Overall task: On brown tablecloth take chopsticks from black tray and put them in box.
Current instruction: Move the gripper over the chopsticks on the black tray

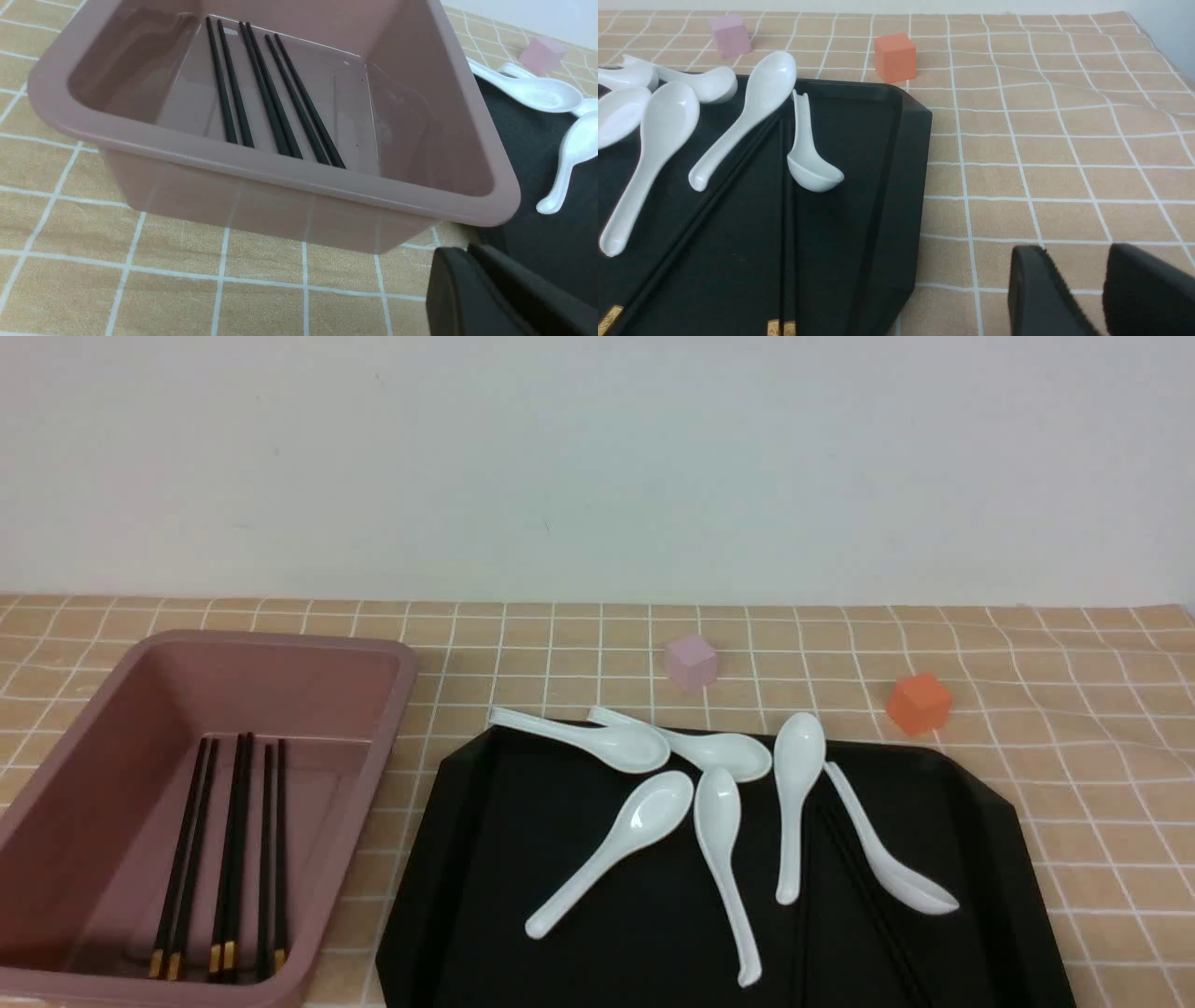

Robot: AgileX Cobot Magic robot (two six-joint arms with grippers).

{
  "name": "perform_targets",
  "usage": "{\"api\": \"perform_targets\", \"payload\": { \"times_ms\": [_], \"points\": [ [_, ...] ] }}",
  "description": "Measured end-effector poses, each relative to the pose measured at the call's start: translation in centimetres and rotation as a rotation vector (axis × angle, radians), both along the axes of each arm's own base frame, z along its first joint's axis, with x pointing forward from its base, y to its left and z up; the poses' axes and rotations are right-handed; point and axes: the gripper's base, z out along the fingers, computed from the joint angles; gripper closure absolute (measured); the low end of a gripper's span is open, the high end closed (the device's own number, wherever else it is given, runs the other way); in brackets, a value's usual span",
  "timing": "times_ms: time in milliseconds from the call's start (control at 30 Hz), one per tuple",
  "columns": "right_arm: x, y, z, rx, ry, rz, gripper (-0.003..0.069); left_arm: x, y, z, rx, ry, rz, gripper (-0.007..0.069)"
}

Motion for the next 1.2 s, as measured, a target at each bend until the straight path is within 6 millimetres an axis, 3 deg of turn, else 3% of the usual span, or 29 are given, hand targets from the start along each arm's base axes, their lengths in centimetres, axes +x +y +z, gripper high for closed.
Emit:
{"api": "perform_targets", "payload": {
  "times_ms": [1200],
  "points": [
    [0.00,0.00,0.00,0.000,0.000,0.000,0.0419,0.00,0.00,0.00,0.000,0.000,0.000,0.0574]
  ]
}}
